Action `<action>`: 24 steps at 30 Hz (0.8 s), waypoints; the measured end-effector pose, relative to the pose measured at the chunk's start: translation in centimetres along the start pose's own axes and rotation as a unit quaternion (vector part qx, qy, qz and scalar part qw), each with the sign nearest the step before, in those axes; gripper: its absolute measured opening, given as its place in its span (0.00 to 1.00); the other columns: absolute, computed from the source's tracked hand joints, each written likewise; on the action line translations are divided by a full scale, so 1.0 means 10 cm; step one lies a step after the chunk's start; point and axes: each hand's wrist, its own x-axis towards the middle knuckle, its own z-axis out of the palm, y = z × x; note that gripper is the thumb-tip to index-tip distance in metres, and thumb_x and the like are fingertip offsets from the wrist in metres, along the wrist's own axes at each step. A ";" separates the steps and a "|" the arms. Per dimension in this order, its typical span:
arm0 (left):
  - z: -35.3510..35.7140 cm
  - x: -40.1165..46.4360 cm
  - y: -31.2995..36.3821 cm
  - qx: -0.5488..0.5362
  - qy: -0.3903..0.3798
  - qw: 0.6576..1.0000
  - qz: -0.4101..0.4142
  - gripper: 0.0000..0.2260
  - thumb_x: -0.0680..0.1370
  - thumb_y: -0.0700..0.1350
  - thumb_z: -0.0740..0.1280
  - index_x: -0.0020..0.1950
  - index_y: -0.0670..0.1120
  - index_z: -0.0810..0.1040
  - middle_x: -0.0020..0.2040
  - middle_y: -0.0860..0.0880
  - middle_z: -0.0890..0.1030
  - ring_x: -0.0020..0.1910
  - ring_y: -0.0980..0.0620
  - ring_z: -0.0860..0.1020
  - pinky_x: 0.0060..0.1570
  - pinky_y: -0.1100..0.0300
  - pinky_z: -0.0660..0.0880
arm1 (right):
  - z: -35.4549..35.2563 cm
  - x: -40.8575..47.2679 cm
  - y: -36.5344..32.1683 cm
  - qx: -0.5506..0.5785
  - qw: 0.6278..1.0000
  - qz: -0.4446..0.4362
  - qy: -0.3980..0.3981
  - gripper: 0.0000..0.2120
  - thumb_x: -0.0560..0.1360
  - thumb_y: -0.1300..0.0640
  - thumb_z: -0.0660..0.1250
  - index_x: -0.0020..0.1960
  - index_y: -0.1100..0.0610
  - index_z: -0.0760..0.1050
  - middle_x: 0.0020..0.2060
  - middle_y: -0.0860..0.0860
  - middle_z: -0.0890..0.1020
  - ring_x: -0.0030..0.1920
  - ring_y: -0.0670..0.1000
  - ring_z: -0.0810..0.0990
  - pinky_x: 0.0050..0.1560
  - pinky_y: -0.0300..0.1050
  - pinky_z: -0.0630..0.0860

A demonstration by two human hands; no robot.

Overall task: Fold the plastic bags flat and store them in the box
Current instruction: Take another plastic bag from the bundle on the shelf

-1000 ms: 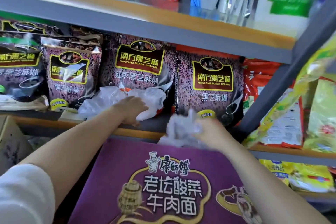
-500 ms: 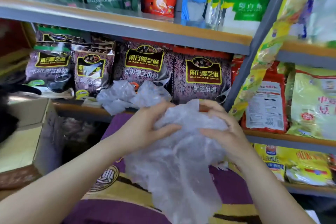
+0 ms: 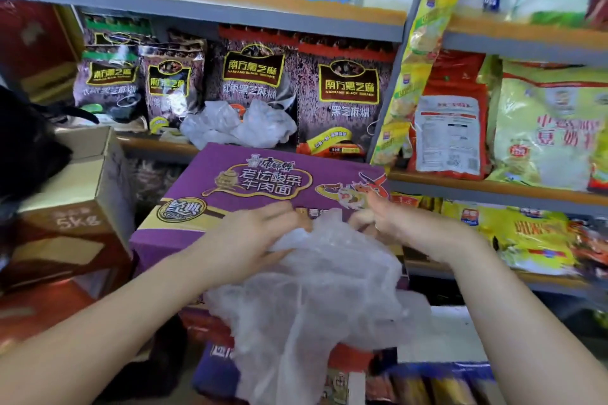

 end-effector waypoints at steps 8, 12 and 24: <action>0.03 -0.25 0.43 0.086 -0.012 0.995 0.039 0.16 0.67 0.43 0.60 0.53 0.52 0.68 0.44 0.53 0.66 0.35 0.51 0.68 0.25 0.64 0.62 | 0.57 0.11 0.12 0.000 0.985 0.006 0.175 0.20 0.69 0.43 0.71 0.44 0.61 0.77 0.36 0.52 0.78 0.37 0.50 0.76 0.38 0.44 0.69; 0.10 -0.38 0.58 0.077 -0.021 0.994 0.076 0.14 0.70 0.44 0.60 0.55 0.51 0.69 0.46 0.53 0.66 0.32 0.50 0.72 0.23 0.63 0.68 | 0.70 0.09 0.21 0.104 0.982 0.004 0.159 0.12 0.70 0.55 0.73 0.47 0.64 0.80 0.43 0.62 0.83 0.42 0.57 0.80 0.47 0.55 0.76; 0.28 -0.55 0.62 -0.180 -0.258 0.942 -0.121 0.19 0.75 0.60 0.59 0.45 0.45 0.80 0.39 0.50 0.80 0.38 0.55 0.76 0.41 0.63 0.71 | 0.60 -0.10 0.20 0.103 0.936 -0.166 0.294 0.11 0.79 0.53 0.58 0.49 0.58 0.75 0.43 0.58 0.76 0.46 0.49 0.74 0.49 0.49 0.69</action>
